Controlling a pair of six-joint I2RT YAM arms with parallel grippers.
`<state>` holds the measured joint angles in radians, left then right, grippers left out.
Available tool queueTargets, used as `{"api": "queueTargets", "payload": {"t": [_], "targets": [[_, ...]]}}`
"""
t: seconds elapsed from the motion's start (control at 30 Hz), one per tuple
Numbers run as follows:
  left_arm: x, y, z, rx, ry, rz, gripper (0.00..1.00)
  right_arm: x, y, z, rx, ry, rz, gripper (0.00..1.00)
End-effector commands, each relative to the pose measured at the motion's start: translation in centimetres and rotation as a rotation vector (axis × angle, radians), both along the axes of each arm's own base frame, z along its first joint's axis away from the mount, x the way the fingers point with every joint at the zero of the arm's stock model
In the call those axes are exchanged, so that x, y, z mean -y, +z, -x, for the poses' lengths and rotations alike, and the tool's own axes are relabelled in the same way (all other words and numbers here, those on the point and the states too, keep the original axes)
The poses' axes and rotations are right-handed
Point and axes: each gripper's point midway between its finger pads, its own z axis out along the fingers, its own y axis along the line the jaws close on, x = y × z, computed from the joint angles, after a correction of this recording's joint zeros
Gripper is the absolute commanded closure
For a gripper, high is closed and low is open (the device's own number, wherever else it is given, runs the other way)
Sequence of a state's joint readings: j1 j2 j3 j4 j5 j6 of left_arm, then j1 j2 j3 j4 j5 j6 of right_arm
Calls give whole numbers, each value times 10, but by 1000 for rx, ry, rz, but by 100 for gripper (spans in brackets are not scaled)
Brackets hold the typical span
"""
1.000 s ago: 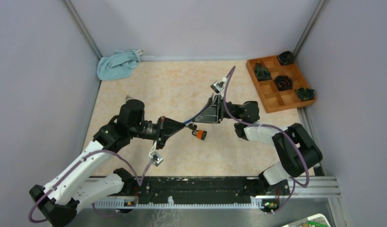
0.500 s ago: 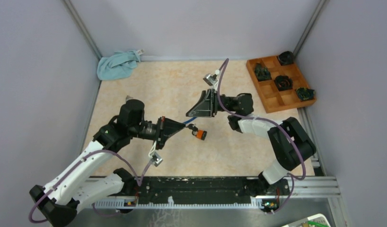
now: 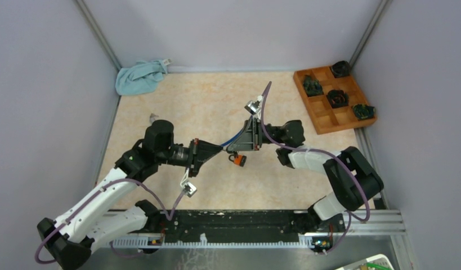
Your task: Unlock with the key
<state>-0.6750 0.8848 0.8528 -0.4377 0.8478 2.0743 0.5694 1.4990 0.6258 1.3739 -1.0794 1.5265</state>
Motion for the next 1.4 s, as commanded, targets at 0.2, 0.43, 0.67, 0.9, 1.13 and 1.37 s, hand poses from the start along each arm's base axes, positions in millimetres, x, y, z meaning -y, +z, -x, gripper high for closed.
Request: {"api": "queueTargets", "payload": {"t": [0.2, 0.43, 0.67, 0.9, 1.13, 1.37], "targets": [[2, 8, -5, 246, -32, 4, 100, 4, 10, 8, 63, -22, -24, 79], [0, 8, -9, 253, -3, 7, 100, 2, 2, 2, 19, -55, -3, 78], [-2, 2, -10, 236, 16, -1, 100, 3, 14, -3, 1, -78, -58, 100], [-9, -24, -34, 5, 183, -61, 51, 11, 6, -23, -33, -142, -11, 100], [-26, -80, -60, -404, 445, -262, 7, 23, -33, -51, -101, -219, 149, 100], [-44, -145, -57, -698, 616, -458, 4, 60, -60, -84, -90, -394, 409, 100]]}}
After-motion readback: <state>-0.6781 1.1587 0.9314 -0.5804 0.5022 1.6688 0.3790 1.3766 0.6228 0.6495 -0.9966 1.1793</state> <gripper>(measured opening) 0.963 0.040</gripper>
